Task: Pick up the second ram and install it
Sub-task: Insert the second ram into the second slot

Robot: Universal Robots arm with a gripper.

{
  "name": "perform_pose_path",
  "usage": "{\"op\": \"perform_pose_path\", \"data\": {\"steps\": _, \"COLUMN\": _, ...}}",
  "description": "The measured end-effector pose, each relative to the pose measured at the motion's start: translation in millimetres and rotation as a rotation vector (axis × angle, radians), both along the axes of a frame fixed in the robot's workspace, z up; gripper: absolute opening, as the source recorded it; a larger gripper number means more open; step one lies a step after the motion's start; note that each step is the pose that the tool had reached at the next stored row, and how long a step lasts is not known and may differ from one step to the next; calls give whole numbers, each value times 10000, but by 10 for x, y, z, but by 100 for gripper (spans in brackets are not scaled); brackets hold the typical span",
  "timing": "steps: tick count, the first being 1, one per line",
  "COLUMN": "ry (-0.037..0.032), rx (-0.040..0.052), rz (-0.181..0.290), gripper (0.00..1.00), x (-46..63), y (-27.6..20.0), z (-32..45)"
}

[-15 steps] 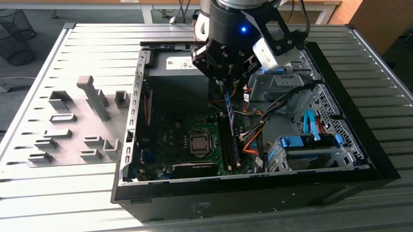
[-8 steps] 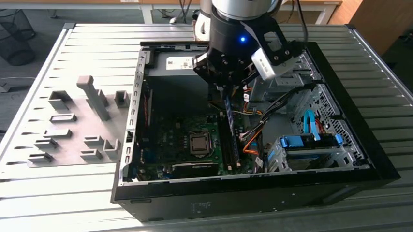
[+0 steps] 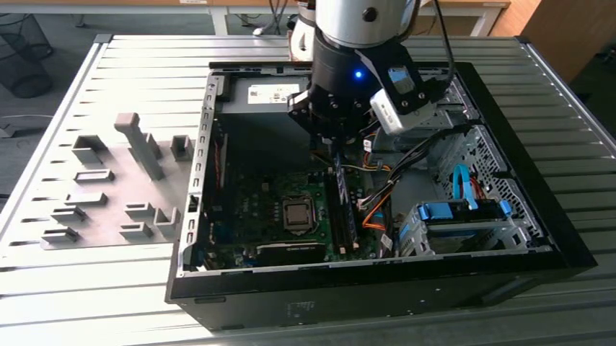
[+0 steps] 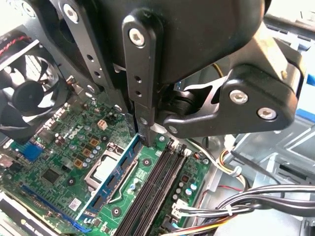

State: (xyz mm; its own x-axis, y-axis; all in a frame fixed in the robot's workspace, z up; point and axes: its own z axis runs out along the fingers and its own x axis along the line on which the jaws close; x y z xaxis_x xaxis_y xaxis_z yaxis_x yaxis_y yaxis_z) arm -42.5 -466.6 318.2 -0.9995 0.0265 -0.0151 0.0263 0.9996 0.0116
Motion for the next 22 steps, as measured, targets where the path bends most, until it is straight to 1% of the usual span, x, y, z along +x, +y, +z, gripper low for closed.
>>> {"op": "perform_pose_path", "data": {"steps": 5, "ry": 0, "rx": 1, "rz": -1, "gripper": 14, "x": 0, "y": -19, "z": -92}}
{"op": "perform_pose_path", "data": {"steps": 11, "ry": 0, "rx": 0, "rz": 0, "gripper": 14, "x": 0, "y": -27, "z": -200}}
{"op": "perform_pose_path", "data": {"steps": 22, "ry": 0, "rx": 0, "rz": 0, "gripper": 14, "x": 0, "y": -27, "z": -215}}
